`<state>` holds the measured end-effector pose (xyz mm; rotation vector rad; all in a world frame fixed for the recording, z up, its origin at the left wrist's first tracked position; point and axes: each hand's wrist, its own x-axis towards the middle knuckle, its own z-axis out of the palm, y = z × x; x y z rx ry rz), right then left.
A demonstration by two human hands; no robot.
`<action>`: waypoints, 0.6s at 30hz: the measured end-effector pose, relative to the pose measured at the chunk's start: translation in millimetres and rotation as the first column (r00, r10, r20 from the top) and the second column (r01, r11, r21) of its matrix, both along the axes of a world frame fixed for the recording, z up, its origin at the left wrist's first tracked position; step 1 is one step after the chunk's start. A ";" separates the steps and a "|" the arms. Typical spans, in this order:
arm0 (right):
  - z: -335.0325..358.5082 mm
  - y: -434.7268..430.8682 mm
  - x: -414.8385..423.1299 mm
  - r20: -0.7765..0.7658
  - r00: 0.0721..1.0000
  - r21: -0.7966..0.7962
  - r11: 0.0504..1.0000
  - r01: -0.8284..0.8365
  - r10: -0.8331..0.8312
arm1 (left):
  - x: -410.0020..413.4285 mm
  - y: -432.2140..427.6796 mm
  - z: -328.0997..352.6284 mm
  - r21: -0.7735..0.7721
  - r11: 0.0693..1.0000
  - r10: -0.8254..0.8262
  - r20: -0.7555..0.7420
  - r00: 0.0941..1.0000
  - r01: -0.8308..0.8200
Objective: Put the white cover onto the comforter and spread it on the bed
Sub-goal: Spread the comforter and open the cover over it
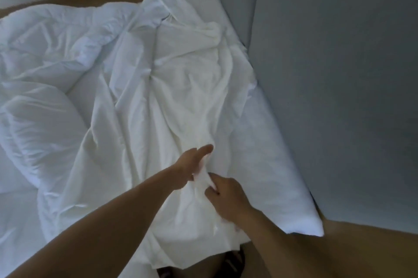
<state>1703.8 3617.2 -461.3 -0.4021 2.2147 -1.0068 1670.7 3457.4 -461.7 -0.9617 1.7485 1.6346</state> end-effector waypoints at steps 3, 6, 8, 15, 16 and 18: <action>19.6 -9.7 3.8 0.114 0.985 -0.104 0.988 -0.117 0.128 | -14.8 -5.0 23.3 -0.145 0.989 0.025 -0.062 0.998 -0.034; 23.8 -4.9 0.4 0.204 0.970 -0.066 0.990 -0.123 0.134 | -10.8 -34.5 38.2 -0.243 0.947 0.181 -0.134 0.974 -0.210; 23.5 -0.5 -6.6 0.225 0.967 -0.036 0.992 -0.117 0.122 | -2.8 -54.1 43.2 -0.305 0.902 0.259 -0.186 0.948 -0.307; 23.5 -9.3 -29.6 0.324 0.946 -0.021 1.000 0.011 -0.003 | 11.5 -108.9 34.2 -0.417 0.811 0.349 -0.220 0.911 -0.411; 20.9 -10.6 -32.6 0.338 0.940 -0.007 0.999 0.045 -0.040 | 12.1 -115.8 34.2 -0.475 0.792 0.310 -0.227 0.923 -0.383; 10.8 -11.3 -38.7 0.299 0.947 0.089 0.992 0.093 -0.115 | 16.4 -131.3 36.0 -0.590 0.718 0.286 -0.234 0.929 -0.369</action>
